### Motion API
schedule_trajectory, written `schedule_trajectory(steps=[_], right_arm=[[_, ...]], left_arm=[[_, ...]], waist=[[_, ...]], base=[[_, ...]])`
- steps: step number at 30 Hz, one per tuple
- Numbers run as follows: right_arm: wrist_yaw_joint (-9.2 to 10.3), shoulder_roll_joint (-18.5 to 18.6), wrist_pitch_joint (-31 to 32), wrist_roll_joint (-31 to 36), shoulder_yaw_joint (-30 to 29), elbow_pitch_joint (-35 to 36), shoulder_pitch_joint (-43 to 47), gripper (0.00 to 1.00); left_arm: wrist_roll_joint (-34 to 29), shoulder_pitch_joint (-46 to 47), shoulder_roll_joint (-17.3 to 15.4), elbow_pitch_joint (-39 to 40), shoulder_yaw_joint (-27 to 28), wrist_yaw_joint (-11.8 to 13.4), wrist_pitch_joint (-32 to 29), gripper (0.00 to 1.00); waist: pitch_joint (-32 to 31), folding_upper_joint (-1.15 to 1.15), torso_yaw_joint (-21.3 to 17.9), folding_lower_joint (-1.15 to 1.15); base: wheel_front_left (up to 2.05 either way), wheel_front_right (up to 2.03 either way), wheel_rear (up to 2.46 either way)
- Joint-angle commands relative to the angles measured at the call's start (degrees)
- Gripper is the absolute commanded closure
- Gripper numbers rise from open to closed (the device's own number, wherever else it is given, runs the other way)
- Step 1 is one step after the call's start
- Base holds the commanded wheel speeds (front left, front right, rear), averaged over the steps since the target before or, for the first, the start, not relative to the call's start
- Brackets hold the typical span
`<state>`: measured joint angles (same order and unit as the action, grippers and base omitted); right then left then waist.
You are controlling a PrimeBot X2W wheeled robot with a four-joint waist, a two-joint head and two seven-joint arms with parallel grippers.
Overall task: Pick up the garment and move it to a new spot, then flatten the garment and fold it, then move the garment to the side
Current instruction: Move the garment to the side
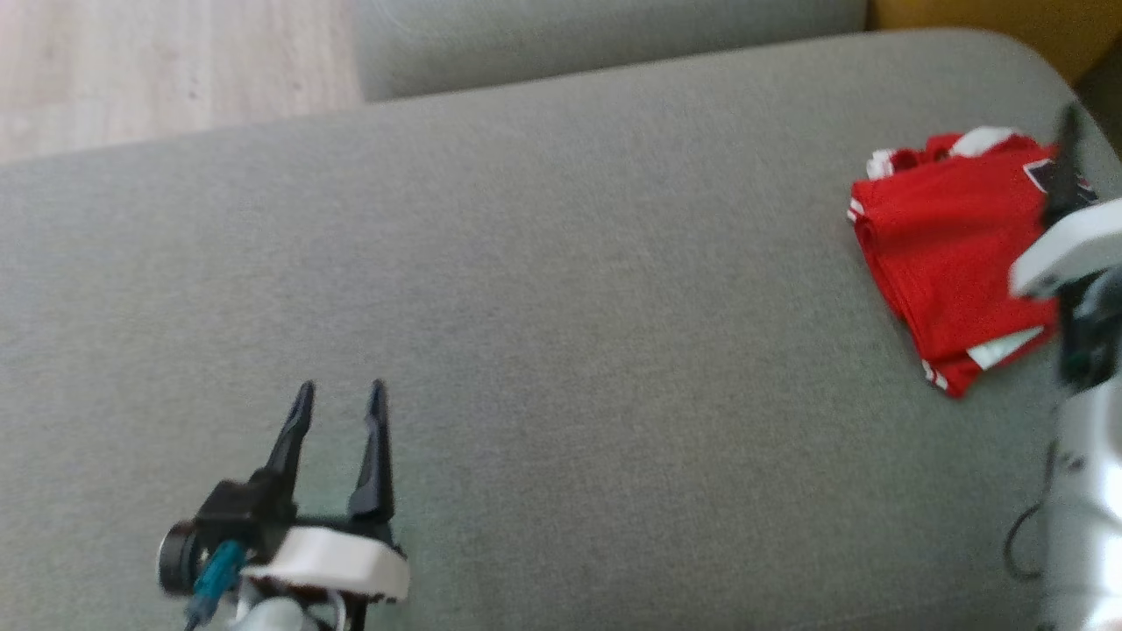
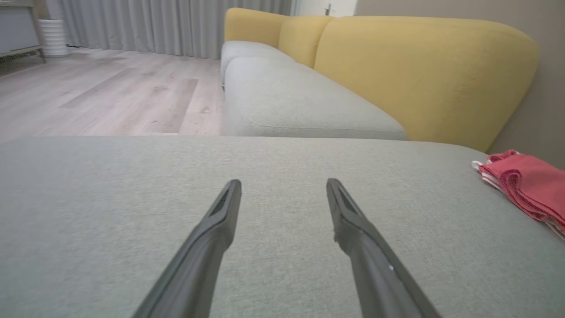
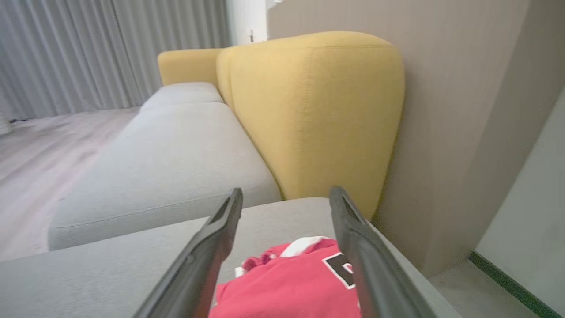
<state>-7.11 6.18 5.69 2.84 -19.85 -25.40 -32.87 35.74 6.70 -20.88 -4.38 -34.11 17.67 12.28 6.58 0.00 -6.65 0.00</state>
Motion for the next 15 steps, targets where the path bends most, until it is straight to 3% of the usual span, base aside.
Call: schedule_trajectory(steps=[1, 6, 15], right_arm=[[-0.37, -0.72, -1.24, -1.02, 2.74, 2.85, -0.01, 0.0], [-0.37, -2.58, -5.08, -3.4, 9.9, 8.11, 9.46, 0.0], [-0.37, -3.27, -7.94, -8.81, 17.23, 15.98, 23.38, 0.0]], left_arm=[[0.53, 0.09, -0.94, 1.57, 2.9, 0.35, 0.83, 0.0], [2.14, -3.37, -0.8, 1.13, 4.84, 1.09, 1.63, 0.0], [2.69, -7.33, -0.64, 1.23, 6.18, 1.35, 2.27, 0.0]], waist=[[-1.83, 0.0, 1.16, 0.0], [-5.53, 0.0, 4.19, 0.0], [-8.02, 0.0, 7.99, 0.0]], base=[[0.0, 0.0, 0.0], [0.0, 0.0, 0.0], [0.0, 0.0, 0.0]])
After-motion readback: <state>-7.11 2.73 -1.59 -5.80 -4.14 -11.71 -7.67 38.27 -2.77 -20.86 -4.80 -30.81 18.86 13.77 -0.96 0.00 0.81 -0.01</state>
